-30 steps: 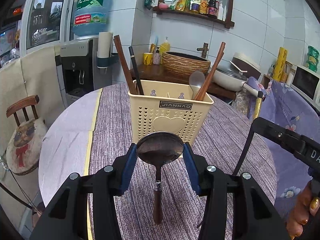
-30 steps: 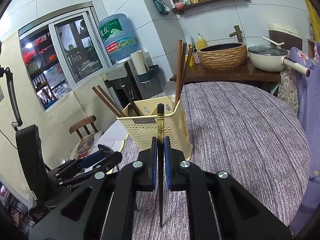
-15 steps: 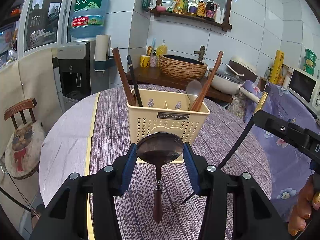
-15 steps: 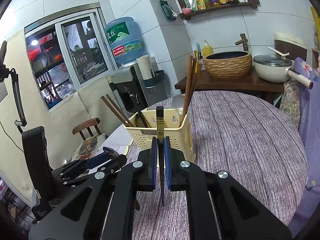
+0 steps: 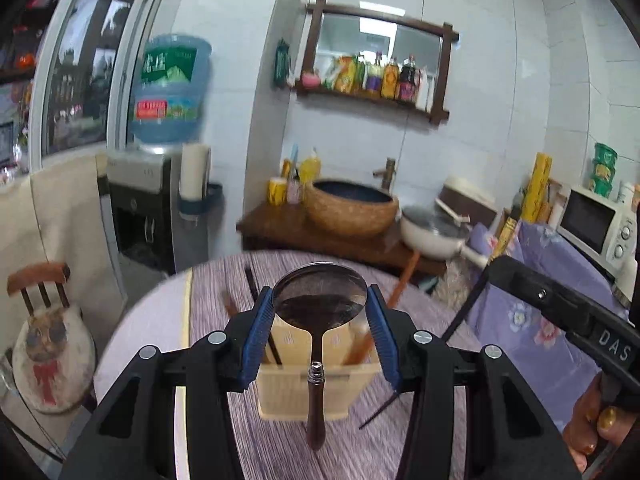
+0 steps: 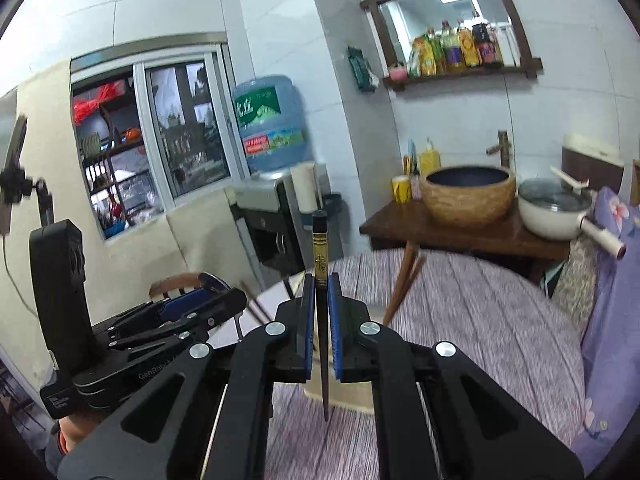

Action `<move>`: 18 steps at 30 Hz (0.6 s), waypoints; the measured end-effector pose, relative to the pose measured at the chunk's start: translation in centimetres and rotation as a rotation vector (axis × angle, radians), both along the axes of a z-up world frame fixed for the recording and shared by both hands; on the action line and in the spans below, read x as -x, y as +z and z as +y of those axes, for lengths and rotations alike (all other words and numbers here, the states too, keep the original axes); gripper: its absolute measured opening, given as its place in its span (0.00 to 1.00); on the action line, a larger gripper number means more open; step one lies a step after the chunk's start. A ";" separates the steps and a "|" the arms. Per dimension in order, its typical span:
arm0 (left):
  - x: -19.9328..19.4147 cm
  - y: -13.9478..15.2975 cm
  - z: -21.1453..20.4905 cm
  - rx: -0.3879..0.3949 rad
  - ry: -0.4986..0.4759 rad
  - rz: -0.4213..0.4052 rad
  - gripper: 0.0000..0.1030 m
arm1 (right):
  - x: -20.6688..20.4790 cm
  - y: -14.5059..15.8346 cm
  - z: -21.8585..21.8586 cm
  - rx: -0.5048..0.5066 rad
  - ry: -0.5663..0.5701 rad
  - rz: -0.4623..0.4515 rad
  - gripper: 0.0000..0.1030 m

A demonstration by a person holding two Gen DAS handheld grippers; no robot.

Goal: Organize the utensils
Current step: 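Lower the spoon and chopstick into the holder and open both tools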

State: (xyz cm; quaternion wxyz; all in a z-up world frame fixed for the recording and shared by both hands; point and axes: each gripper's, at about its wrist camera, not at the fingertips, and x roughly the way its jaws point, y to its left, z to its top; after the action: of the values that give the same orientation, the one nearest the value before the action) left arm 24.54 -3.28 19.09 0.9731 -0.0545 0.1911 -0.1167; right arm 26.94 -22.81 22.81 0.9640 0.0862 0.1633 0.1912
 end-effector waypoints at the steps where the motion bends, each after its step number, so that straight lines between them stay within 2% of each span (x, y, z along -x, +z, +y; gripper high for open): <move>1: -0.5 0.8 0.0 0.013 0.009 -0.013 0.45 | -0.4 0.8 0.0 -0.002 -0.012 -0.017 0.07; 5: -3.2 2.9 -0.3 0.048 0.057 -0.050 0.45 | -2.4 3.0 0.5 0.001 -0.067 -0.058 0.07; 8: -4.9 2.7 -0.4 0.053 0.095 -0.065 0.45 | -3.7 3.3 0.8 0.016 -0.116 -0.084 0.07; 14: -7.5 -1.4 -0.8 0.051 0.130 -0.031 0.45 | -6.3 0.4 1.6 0.055 -0.151 -0.067 0.07; 18: -8.2 -4.6 -0.7 0.058 0.119 0.031 0.45 | -7.1 -2.4 2.4 0.079 -0.150 -0.031 0.07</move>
State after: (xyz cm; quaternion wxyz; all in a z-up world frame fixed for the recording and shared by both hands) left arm 32.69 -3.98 14.45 0.9733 -0.0954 0.1990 -0.0635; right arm 34.08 -20.45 20.43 0.9807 0.0571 0.1488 0.1134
